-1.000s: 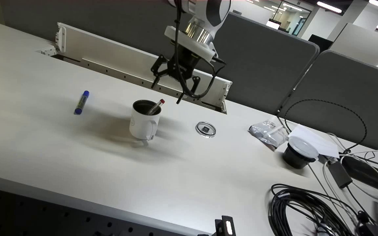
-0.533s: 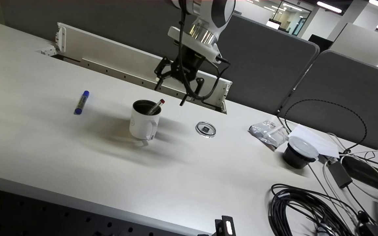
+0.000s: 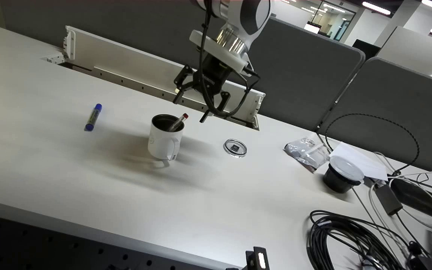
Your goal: Pick up the screwdriver from the white cup and put it on the table.
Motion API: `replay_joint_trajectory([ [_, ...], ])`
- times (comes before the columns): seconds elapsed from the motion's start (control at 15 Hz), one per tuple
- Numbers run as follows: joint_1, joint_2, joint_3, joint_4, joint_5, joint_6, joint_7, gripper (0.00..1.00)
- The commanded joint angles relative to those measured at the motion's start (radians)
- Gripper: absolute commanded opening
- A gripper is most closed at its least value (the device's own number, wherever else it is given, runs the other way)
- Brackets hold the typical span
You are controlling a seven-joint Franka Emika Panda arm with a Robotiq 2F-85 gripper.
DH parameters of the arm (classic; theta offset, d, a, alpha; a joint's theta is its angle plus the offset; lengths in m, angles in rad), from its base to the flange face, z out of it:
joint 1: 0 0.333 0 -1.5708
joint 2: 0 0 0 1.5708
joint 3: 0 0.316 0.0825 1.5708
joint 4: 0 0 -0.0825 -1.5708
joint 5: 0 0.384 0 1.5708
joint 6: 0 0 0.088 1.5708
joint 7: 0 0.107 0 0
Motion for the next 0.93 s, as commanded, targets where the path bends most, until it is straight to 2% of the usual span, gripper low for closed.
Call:
replay_joint_trajectory([
  [0.0,-0.033,-0.042,0.036,-0.058,0.069,0.055,-0.012,0.68],
  [0.27,-0.042,-0.047,0.059,-0.087,0.127,0.109,-0.034,0.42],
  [0.67,-0.042,-0.041,0.068,-0.078,0.143,0.12,-0.034,0.07],
  [0.8,-0.044,-0.048,0.074,-0.07,0.146,0.107,-0.041,0.08],
  [0.87,-0.057,-0.066,0.082,-0.059,0.145,0.05,-0.06,0.08],
])
